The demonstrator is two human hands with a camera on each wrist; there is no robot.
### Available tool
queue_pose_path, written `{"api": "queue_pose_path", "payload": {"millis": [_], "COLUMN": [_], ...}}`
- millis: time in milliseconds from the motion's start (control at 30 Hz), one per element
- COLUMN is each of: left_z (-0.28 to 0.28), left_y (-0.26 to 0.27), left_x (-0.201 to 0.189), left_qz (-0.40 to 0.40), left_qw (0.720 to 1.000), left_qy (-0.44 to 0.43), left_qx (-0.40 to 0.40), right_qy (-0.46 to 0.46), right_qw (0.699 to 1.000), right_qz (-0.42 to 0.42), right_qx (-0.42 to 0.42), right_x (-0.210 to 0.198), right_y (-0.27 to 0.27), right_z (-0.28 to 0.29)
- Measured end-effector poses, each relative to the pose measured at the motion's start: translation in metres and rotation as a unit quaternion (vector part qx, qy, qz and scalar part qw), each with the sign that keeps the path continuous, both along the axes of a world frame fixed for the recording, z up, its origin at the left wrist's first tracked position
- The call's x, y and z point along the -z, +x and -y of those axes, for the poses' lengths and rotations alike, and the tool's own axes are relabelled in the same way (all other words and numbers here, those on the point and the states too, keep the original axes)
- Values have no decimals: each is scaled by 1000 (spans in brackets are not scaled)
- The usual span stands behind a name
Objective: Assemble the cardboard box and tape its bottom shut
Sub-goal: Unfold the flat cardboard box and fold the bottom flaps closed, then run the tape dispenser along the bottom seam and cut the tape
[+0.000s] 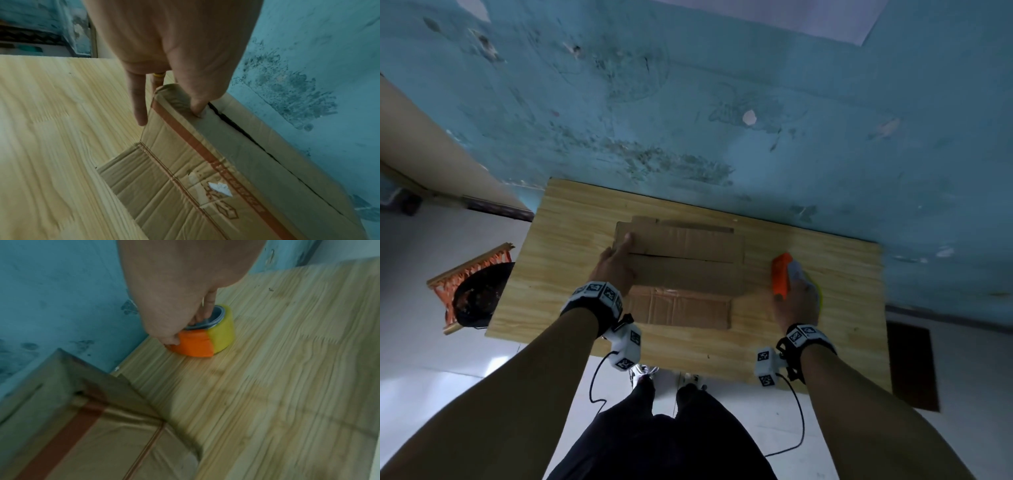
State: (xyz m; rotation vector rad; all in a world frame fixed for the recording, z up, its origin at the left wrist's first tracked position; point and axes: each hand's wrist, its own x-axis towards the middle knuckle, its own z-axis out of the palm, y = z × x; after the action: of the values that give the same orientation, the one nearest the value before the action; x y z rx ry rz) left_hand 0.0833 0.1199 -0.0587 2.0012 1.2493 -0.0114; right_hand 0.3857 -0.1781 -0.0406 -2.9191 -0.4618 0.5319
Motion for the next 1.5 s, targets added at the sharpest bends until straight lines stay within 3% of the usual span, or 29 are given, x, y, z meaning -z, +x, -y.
{"api": "queue_pose_path", "payload": {"millis": [67,367,500,667,900,1067,1200,1267,1367,1500], "left_z": [3,12,14,15,15,13,13,12,9,6], "left_y": [3,9,9,12,16,13,8,3,-6,-9], "left_x": [-12,-49,-54,-56,-59,-60,-63,-60,-55,-50], "left_qz": [0,-41,-33,-47,-56,-37,-20,-3,16,25], "left_qw": [1000,998,998,998,996,996,997,997,996,996], "left_qy": [2,-23,-20,-13,-43,-57,-60,-68,-82,-80], "left_qx": [-2,-30,-43,-43,-61,-59,-38,-35,-35,-36], "right_qy": [-61,-102,68,299,437,442,388,350,263,152], "right_qw": [998,991,995,949,893,861,861,866,884,903], "right_qz": [-18,-86,-57,-77,-100,-215,-273,-268,-192,-166], "right_qx": [-2,-1,48,55,-33,-126,-185,-235,-334,-367], "right_x": [-3,19,9,-59,-148,-174,-177,-174,-163,-141], "right_y": [5,28,24,6,-16,-42,-76,-96,-120,-123], "right_z": [1,-2,1,-27,-87,-150,-201,-224,-246,-248]}}
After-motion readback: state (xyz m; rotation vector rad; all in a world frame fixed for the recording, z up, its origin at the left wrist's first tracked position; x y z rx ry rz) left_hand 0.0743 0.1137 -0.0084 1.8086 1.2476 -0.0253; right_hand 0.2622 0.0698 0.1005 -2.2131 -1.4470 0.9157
